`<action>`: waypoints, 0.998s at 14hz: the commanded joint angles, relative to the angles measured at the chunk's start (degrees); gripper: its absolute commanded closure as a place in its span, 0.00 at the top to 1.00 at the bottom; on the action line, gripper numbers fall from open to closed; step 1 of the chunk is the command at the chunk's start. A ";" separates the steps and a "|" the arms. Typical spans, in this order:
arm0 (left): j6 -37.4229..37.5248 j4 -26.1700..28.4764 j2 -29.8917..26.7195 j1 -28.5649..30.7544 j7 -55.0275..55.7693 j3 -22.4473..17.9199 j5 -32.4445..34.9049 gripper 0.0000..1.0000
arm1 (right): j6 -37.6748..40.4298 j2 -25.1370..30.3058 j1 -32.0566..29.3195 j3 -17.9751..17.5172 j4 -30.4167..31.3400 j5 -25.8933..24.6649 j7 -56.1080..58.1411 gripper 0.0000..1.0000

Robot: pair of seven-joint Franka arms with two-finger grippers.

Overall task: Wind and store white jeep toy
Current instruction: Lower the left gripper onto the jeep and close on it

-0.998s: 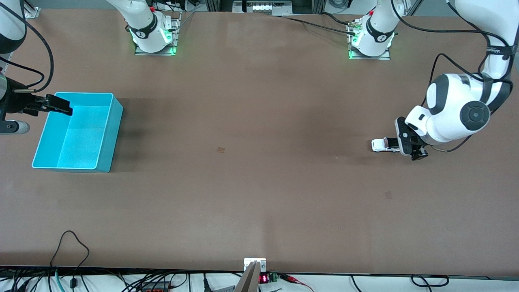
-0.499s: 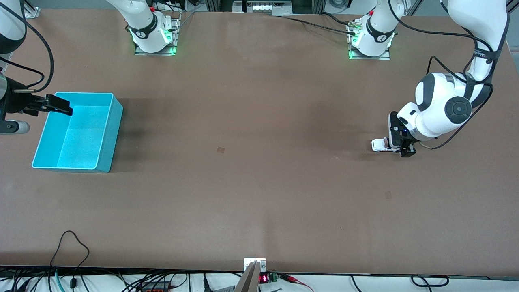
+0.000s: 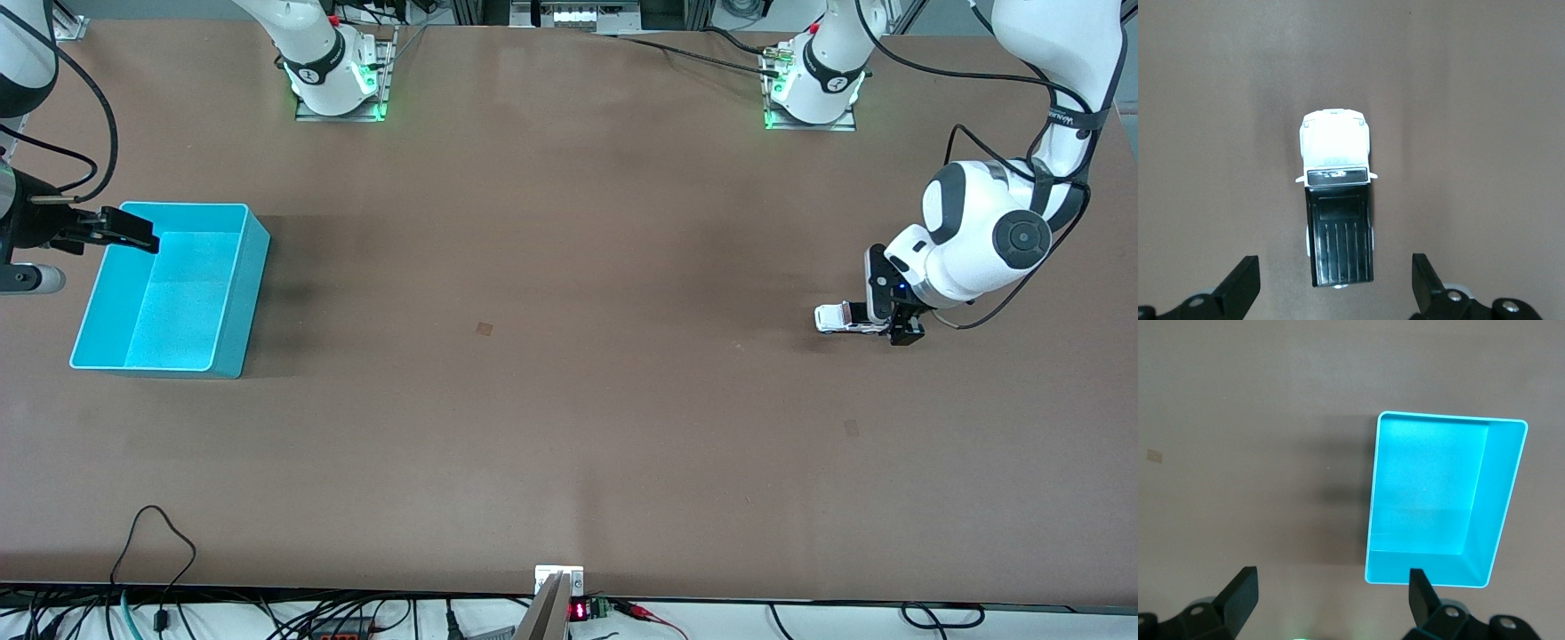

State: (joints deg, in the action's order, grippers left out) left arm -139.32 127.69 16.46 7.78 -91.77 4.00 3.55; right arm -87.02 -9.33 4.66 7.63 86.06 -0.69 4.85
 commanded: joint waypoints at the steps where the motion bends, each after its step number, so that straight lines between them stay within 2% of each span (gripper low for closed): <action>1: -2.26 0.28 1.29 0.75 -0.78 0.83 0.85 1.00 | 0.18 1.25 -0.27 -0.24 1.04 -0.28 0.78 1.00; 14: -4.29 2.56 2.43 0.75 -0.52 1.62 0.85 1.00 | 0.27 1.25 -0.18 -0.24 1.04 -0.37 0.78 1.00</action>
State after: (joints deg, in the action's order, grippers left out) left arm -142.38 129.74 18.79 7.78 -91.76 5.00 3.55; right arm -87.01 -9.33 4.66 7.62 86.06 -0.69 4.85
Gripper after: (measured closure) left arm 0.000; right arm 0.000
